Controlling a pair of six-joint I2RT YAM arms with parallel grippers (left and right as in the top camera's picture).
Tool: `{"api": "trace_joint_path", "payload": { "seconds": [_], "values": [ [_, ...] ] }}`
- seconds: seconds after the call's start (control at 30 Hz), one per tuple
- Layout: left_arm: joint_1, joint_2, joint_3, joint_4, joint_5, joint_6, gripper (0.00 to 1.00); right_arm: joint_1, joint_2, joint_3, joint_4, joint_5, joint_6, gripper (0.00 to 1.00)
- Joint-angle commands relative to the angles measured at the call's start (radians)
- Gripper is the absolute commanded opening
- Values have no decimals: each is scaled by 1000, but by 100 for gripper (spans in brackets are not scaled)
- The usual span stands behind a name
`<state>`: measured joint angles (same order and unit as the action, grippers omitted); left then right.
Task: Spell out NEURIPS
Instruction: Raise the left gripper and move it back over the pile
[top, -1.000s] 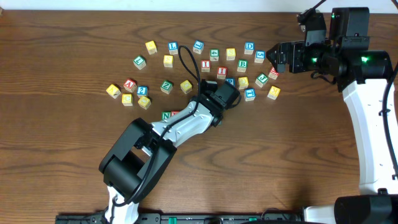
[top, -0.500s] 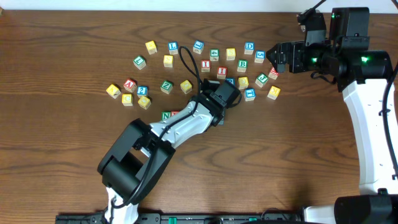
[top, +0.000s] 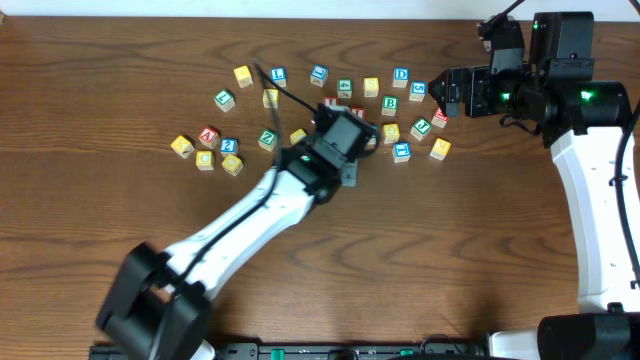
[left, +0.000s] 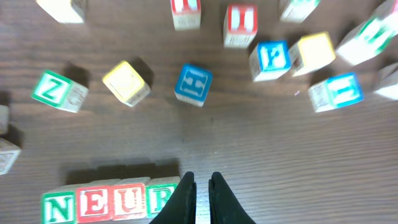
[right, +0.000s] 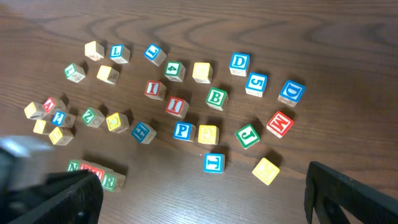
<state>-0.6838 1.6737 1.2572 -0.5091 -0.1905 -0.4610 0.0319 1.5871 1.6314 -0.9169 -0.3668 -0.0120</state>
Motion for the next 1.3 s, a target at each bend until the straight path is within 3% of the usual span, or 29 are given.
{"api": "trace_joint_path", "payload": {
  "seconds": [0.0, 0.1, 0.23, 0.43, 0.77, 1.1, 1.27],
  "values": [
    [52, -72, 31, -7, 67, 23, 9, -4, 3, -3, -1, -6, -12, 99],
    [101, -109, 45, -16, 119, 24, 9, -4, 3, -3, -1, -6, -12, 99],
    [166, -117, 107, -71, 162, 58, 17, -4, 3, -3, -1, -6, -12, 99],
    [235, -116, 224, -157, 161, 106, 38, -4, 3, -3, -1, -6, -11, 99],
    [314, -73, 414, -257, 181, 173, 54, -4, 3, -3, -1, -6, -12, 99],
    [347, 158, 794, -467, 184, 256, 70, -4, 3, -3, -1, -6, -12, 99],
    [347, 290, 909, -492, 184, 268, 75, -4, 3, -3, -1, -6, -12, 99]
  ]
}}
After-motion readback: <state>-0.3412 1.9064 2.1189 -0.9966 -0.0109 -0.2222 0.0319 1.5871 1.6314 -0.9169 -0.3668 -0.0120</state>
